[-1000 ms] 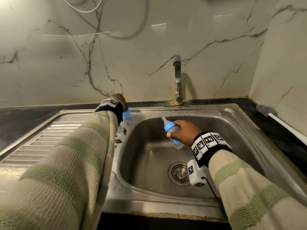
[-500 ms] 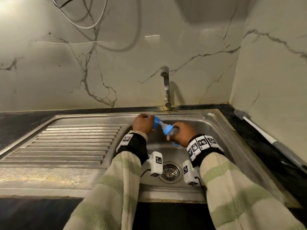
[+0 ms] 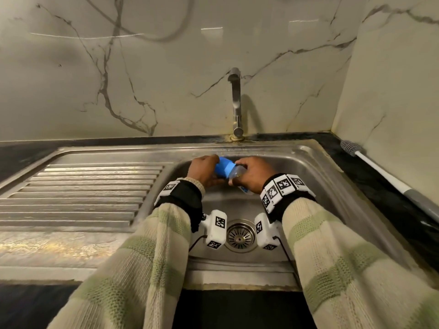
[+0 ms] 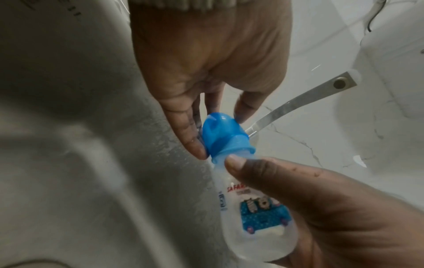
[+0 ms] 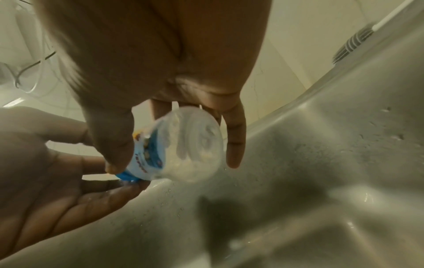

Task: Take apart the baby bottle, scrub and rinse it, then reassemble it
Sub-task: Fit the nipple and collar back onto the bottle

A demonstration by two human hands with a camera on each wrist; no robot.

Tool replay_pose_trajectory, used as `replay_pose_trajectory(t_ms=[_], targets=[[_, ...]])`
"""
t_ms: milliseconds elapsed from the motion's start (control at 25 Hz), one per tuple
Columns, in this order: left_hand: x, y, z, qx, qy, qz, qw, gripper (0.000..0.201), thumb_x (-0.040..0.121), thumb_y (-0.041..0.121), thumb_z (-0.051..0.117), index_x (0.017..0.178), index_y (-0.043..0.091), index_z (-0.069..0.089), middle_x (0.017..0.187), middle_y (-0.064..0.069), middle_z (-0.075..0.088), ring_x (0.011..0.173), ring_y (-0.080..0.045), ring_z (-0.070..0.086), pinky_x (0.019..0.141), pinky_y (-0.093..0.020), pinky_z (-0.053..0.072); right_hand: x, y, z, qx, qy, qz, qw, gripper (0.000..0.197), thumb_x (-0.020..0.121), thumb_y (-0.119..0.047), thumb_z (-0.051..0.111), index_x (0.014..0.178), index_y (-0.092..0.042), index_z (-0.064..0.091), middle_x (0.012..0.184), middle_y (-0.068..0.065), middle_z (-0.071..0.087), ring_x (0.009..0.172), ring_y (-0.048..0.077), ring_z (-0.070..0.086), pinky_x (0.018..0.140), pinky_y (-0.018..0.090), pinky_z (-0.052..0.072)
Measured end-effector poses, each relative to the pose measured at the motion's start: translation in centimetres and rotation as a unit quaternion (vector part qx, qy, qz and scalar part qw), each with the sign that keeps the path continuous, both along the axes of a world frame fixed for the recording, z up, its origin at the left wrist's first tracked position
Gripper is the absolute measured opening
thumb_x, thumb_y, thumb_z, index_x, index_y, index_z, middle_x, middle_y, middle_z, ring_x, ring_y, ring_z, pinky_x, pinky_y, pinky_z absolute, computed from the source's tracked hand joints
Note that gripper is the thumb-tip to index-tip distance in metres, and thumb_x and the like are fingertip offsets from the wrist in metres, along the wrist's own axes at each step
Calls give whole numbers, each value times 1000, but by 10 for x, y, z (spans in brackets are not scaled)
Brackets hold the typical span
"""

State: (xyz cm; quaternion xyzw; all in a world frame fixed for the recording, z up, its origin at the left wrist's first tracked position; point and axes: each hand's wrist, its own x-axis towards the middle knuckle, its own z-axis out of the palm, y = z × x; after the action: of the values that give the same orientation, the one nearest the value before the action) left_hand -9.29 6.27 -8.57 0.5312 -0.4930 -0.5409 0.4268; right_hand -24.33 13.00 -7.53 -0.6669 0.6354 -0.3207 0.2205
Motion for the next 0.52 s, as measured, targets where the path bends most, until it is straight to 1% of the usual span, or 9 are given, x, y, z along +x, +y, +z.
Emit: replay_pose_trajectory(t_ms=[40,80,120,200,280,360,440,520], targets=[[-1,-1,-2,0,11,-11,1000,34,93,16,60,124,1,60,125,-22,64,95,-30,69,77,-41,62,0,-1,-1,-6,-9,-5,1000,35,71,-25,80,104,-20,72,89,-2,71,82,15,66,73,29,54],[-2,-1,-4,-2,26,-23,999,33,94,17,62,123,3,61,124,-22,65,96,-31,69,80,-43,62,0,0,-1,-16,-11,-10,1000,37,72,-26,80,106,-19,71,90,-1,71,82,15,66,70,26,52],[-3,1,-5,-7,40,-37,998,31,95,19,64,123,5,62,124,-22,65,99,-32,69,81,-42,61,1,-1,-1,-27,-5,-17,999,37,73,-28,79,107,-18,70,91,-1,70,82,16,65,70,26,50],[-4,5,-5,-21,54,-59,997,31,96,21,65,124,8,62,122,-21,65,102,-33,69,77,-38,62,3,-1,0,-42,13,-26,999,36,74,-35,77,106,-19,70,90,1,70,80,18,65,73,30,53],[-2,8,-2,-28,74,-69,994,30,95,19,65,124,9,62,120,-20,67,103,-33,70,79,-38,62,4,0,2,-57,25,-29,998,37,75,-38,75,105,-18,69,89,2,69,78,18,64,75,34,55],[1,9,2,-29,90,-75,993,31,95,17,66,125,9,62,117,-18,68,103,-32,70,83,-40,61,3,-1,2,-76,35,-32,996,39,75,-38,76,106,-16,68,89,2,68,78,17,63,72,31,52],[1,8,3,-35,76,-80,993,33,93,17,68,125,9,62,115,-18,69,102,-32,71,85,-41,61,2,0,4,-80,33,-32,996,36,75,-37,76,104,-17,68,86,1,67,75,15,62,66,26,48],[-3,10,5,-37,56,-87,994,32,92,16,69,122,7,63,115,-20,69,102,-32,71,86,-42,60,1,2,4,-70,32,-33,996,31,76,-35,75,101,-16,69,84,1,68,73,14,62,64,25,46]])
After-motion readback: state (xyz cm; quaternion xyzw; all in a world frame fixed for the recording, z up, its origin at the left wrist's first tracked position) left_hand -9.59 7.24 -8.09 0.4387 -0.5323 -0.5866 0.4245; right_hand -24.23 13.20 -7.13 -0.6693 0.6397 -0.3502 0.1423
